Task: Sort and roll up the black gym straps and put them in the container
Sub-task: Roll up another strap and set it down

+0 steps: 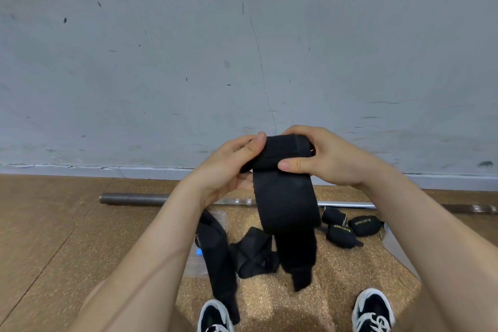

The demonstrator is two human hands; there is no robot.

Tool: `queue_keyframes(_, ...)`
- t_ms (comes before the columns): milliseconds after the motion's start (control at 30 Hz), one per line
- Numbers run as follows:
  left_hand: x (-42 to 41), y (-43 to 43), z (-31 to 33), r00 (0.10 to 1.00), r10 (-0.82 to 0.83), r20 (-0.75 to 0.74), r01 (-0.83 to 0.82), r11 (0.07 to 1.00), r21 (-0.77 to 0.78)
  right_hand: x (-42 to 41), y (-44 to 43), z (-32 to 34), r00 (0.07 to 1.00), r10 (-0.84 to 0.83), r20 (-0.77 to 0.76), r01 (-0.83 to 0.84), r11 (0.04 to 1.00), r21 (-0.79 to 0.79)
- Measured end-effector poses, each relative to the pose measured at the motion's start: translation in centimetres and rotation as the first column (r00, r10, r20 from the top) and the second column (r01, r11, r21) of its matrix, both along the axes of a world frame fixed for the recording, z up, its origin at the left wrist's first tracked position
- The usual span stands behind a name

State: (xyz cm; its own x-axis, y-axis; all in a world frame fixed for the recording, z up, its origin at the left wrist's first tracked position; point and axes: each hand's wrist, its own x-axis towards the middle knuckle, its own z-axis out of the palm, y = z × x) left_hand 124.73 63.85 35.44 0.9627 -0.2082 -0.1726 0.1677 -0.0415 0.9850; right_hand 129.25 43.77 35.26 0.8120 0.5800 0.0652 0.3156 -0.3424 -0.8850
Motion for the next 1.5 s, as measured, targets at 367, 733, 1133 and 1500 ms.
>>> queue_keyframes(367, 0.1, -0.1, -0.1, 0.963, 0.123, 0.238, -0.116, 0.992, -0.042, -0.9, 0.5, 1.3, 0.977, 0.038, -0.209, -0.017, 0.995, 0.102)
queue_keyframes(733, 0.0, -0.2, 0.5, 0.99, 0.108, 0.088, -0.113, 0.993, 0.046, -0.7, 0.8, 0.3, 0.997, -0.017, -0.081, 0.031, 0.984, 0.178)
queue_keyframes(1133, -0.3, -0.3, 0.8, 0.961, 0.197, 0.194, -0.21, 0.977, 0.046, -0.5, 0.1, 1.4, 0.984, 0.032, -0.175, 0.003, 0.982, 0.191)
queue_keyframes(1500, -0.8, -2.4, 0.5, 0.905, 0.067, 0.419, -0.282, 0.834, 0.474, -0.7, 1.1, 0.6, 0.942, 0.003, 0.335, 0.146, 0.897, -0.418)
